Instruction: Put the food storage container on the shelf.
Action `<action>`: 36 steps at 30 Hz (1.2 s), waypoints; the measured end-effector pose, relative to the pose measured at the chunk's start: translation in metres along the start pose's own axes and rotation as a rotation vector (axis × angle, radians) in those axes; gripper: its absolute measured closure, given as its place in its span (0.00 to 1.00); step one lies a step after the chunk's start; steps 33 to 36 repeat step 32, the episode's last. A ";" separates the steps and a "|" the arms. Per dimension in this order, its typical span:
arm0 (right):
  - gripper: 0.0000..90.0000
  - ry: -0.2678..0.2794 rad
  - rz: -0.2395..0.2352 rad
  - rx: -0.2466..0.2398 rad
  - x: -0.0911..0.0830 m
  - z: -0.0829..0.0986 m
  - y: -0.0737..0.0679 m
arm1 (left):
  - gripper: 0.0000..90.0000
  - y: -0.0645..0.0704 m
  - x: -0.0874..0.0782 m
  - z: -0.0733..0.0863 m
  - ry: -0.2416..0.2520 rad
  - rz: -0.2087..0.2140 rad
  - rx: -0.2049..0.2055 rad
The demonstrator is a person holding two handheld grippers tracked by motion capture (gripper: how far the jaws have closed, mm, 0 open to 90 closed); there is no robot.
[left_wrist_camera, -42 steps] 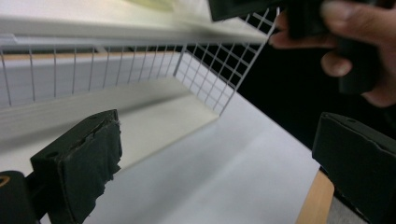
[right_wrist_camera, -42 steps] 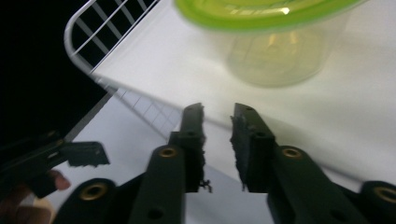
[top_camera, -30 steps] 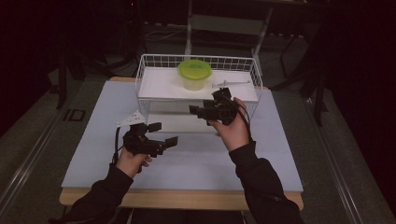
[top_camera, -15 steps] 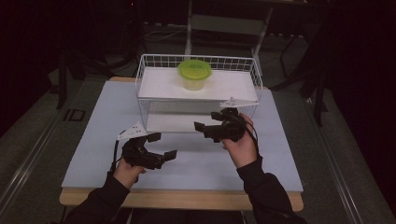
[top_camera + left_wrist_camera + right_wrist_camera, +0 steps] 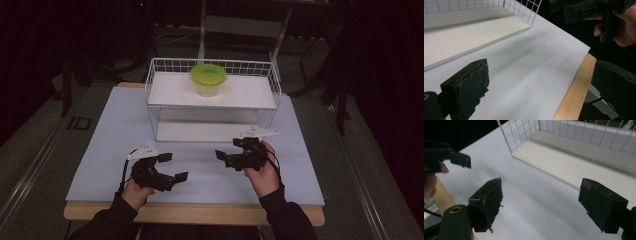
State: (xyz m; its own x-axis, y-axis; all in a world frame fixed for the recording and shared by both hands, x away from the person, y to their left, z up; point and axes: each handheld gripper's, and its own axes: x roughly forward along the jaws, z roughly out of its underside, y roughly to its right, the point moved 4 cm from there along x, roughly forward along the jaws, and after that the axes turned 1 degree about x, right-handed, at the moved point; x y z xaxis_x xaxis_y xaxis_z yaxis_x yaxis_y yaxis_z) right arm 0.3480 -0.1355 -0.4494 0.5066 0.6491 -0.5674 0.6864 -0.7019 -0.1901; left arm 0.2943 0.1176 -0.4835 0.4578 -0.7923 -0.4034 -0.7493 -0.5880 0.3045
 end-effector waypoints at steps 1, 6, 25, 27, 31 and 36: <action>0.21 -0.003 0.002 -0.003 0.000 0.004 0.001 | 0.03 0.000 0.000 0.001 0.001 -0.002 0.003; 0.21 -0.009 0.001 0.003 0.000 0.023 0.004 | 0.03 -0.001 0.000 0.003 0.005 0.002 -0.007; 0.20 -0.045 0.032 -0.016 -0.003 0.059 0.014 | 0.03 -0.003 0.003 0.018 -0.024 -0.003 0.001; 0.20 -0.047 0.033 -0.018 -0.002 0.061 0.014 | 0.03 -0.003 0.002 0.019 -0.025 -0.008 0.010; 0.20 -0.063 0.035 -0.025 0.001 0.063 0.013 | 0.03 -0.003 0.000 0.018 -0.014 -0.002 0.003; 0.20 -0.063 0.035 -0.025 0.001 0.063 0.013 | 0.03 -0.003 0.000 0.018 -0.014 -0.002 0.003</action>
